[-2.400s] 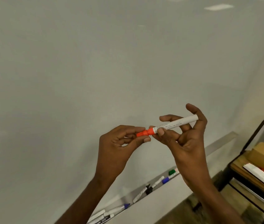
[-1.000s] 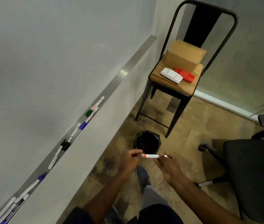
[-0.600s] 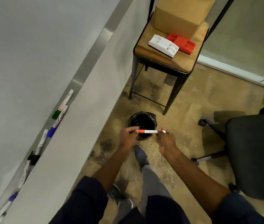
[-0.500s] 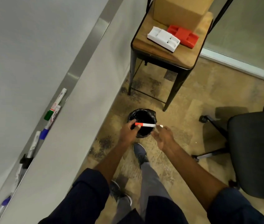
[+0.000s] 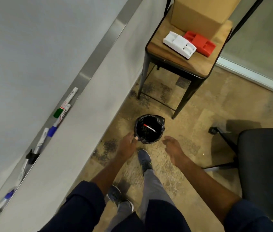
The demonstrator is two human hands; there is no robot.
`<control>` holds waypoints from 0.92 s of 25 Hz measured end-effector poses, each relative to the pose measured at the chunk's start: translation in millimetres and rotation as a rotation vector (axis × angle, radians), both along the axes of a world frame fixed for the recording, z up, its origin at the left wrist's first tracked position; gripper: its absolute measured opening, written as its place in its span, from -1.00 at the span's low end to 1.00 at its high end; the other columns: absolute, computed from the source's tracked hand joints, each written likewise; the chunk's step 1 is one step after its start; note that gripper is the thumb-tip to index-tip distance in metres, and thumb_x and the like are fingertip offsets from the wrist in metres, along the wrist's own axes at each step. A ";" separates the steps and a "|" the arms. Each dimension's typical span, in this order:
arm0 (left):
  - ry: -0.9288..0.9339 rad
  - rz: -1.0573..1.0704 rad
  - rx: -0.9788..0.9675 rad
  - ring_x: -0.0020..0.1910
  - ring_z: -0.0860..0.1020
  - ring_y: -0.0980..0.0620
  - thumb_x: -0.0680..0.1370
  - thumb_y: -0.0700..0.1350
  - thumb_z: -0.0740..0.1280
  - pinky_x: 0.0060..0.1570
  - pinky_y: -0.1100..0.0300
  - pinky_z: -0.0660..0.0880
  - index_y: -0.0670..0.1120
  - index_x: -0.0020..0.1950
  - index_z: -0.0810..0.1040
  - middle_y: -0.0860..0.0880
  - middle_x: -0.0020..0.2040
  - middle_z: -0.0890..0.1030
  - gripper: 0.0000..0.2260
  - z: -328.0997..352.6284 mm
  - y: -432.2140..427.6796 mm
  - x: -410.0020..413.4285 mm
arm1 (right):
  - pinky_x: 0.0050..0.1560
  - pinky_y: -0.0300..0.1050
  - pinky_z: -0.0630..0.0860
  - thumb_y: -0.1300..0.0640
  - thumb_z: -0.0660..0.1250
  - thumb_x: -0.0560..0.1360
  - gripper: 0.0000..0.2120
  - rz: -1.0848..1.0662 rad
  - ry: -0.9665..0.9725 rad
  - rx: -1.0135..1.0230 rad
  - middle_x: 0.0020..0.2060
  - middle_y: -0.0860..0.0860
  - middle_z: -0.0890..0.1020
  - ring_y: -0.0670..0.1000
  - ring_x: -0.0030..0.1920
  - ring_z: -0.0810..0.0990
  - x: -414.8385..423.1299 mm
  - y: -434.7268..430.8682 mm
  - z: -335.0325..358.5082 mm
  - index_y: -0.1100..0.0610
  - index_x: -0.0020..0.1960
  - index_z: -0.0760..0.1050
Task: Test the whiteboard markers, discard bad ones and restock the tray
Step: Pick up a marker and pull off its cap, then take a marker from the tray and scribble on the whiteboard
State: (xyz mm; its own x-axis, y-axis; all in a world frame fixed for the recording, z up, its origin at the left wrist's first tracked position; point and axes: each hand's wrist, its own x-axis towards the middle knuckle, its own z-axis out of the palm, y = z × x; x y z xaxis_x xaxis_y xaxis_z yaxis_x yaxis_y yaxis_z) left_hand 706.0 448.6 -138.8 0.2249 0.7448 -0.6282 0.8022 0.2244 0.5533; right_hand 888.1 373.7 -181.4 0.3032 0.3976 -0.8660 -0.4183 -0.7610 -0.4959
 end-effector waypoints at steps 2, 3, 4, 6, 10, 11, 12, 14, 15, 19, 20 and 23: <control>0.032 -0.066 0.063 0.52 0.30 -0.16 0.68 0.00 0.13 0.45 0.19 0.21 -0.18 0.48 0.37 -0.21 0.50 0.38 -0.57 4.5 -16.5 -17.4 | 0.26 -0.01 0.40 0.10 0.20 0.65 -0.57 0.525 -0.367 0.102 0.41 0.17 0.43 0.20 0.44 0.37 -18.3 -8.9 4.4 0.24 0.48 0.31; 0.078 -0.082 0.109 0.57 0.20 -0.16 0.66 0.10 0.07 0.53 0.00 0.17 -0.14 0.50 0.35 -0.19 0.55 0.31 -0.51 3.9 -25.7 -30.6 | 0.40 0.05 0.32 0.03 0.16 0.66 -0.49 0.817 -0.567 0.181 0.50 0.14 0.33 0.18 0.51 0.26 -31.3 -14.7 7.7 0.21 0.54 0.21; 0.136 -0.096 0.165 0.60 0.14 -0.14 0.64 0.15 0.01 0.53 -0.13 0.18 -0.10 0.52 0.34 -0.16 0.58 0.26 -0.47 1.8 -32.8 -40.7 | 0.50 0.10 0.21 -0.02 0.10 0.67 -0.44 1.005 -0.709 0.249 0.56 0.11 0.20 0.15 0.57 0.14 -42.7 -19.0 9.1 0.19 0.58 0.11; 0.220 -0.082 0.243 0.61 0.09 -0.11 0.66 0.15 -0.01 0.54 -0.15 0.15 -0.07 0.53 0.32 -0.12 0.60 0.20 -0.49 7.3 -44.8 -55.0 | 0.55 0.16 0.10 -0.10 -0.03 0.67 -0.40 1.168 -0.881 0.337 0.60 0.07 0.06 0.13 0.60 0.00 -64.2 -23.4 19.8 0.17 0.61 0.01; 0.271 -0.008 0.329 0.63 0.02 -0.07 0.68 0.13 -0.01 0.60 -0.04 -0.15 -0.05 0.59 0.18 -0.08 0.63 0.10 -0.49 32.6 -75.6 -93.0 | 0.58 0.10 0.00 -0.12 -0.03 0.68 -0.41 1.263 -0.988 0.440 0.61 0.05 0.01 0.08 0.61 -0.07 -101.1 -28.3 49.8 0.13 0.61 -0.04; 0.278 0.005 0.355 0.63 0.00 -0.07 0.69 0.13 -0.02 0.53 0.01 -0.24 -0.04 0.59 0.16 -0.06 0.63 0.08 -0.50 38.7 -83.7 -104.5 | 0.59 0.07 -0.03 -0.13 -0.02 0.68 -0.41 1.272 -0.991 0.460 0.61 0.04 0.02 0.07 0.61 -0.07 -110.1 -30.7 57.2 0.12 0.61 -0.03; 0.283 0.011 0.381 0.63 -0.01 -0.07 0.69 0.13 -0.04 0.47 0.07 -0.28 -0.03 0.59 0.15 -0.05 0.64 0.06 -0.50 44.7 -92.0 -116.8 | 0.58 0.05 -0.05 -0.15 -0.04 0.68 -0.41 1.279 -1.001 0.486 0.61 0.04 0.04 0.06 0.61 -0.06 -119.4 -34.7 64.2 0.11 0.61 -0.02; 0.285 0.018 0.423 0.63 -0.02 -0.05 0.64 0.18 -0.14 0.46 0.09 -0.29 -0.02 0.59 0.19 -0.04 0.64 0.06 -0.43 58.6 -111.4 -145.2 | 0.57 0.02 -0.07 -0.21 -0.15 0.65 -0.36 1.313 -1.016 0.512 0.61 0.05 0.05 0.05 0.61 -0.05 -141.6 -47.1 81.0 0.12 0.61 -0.01; 0.287 0.031 0.444 0.63 -0.03 -0.05 0.62 0.19 -0.19 0.47 0.08 -0.28 -0.02 0.58 0.19 -0.04 0.64 0.06 -0.40 63.8 -121.6 -158.4 | 0.58 0.02 -0.07 -0.26 -0.21 0.62 -0.31 1.329 -1.014 0.518 0.61 0.05 0.04 0.05 0.61 -0.06 -152.0 -53.4 86.6 0.12 0.61 -0.02; 0.318 0.105 0.474 0.63 -0.09 -0.05 0.60 0.23 -0.25 0.50 0.03 -0.30 -0.01 0.60 0.13 -0.03 0.65 0.01 -0.36 77.1 -171.8 -217.3 | 0.58 0.11 -0.01 -0.38 -0.36 0.52 -0.16 1.390 -1.005 0.584 0.61 0.05 -0.01 0.05 0.61 -0.08 -211.2 -82.2 108.4 0.12 0.61 -0.02; 0.332 0.125 0.471 0.63 -0.12 -0.04 0.63 0.22 -0.22 0.49 0.04 -0.34 0.01 0.61 0.10 -0.02 0.65 -0.02 -0.40 80.1 -184.0 -230.2 | 0.58 0.11 -0.01 -0.40 -0.37 0.51 -0.14 1.394 -0.991 0.596 0.61 0.05 0.00 0.06 0.61 -0.08 -227.0 -89.1 112.9 0.12 0.61 -0.01; 0.371 0.204 0.473 0.63 -0.17 -0.04 0.65 0.23 -0.17 0.44 0.06 -0.43 0.02 0.62 0.04 -0.01 0.65 -0.08 -0.43 95.6 -219.6 -272.0 | 0.56 0.05 -0.03 -0.47 -0.41 0.44 -0.03 1.438 -0.940 0.707 0.60 0.05 0.04 0.09 0.60 0.00 -277.7 -101.1 128.9 0.13 0.60 0.05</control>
State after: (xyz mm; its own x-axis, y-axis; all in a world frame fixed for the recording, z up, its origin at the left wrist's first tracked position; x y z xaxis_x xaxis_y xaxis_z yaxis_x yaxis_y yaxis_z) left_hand 434.0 229.0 -43.2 -0.1204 0.9659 -0.2294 0.9264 0.1923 0.3236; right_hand 610.4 272.6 -52.6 -0.3299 0.9196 -0.2133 0.8468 0.1884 -0.4975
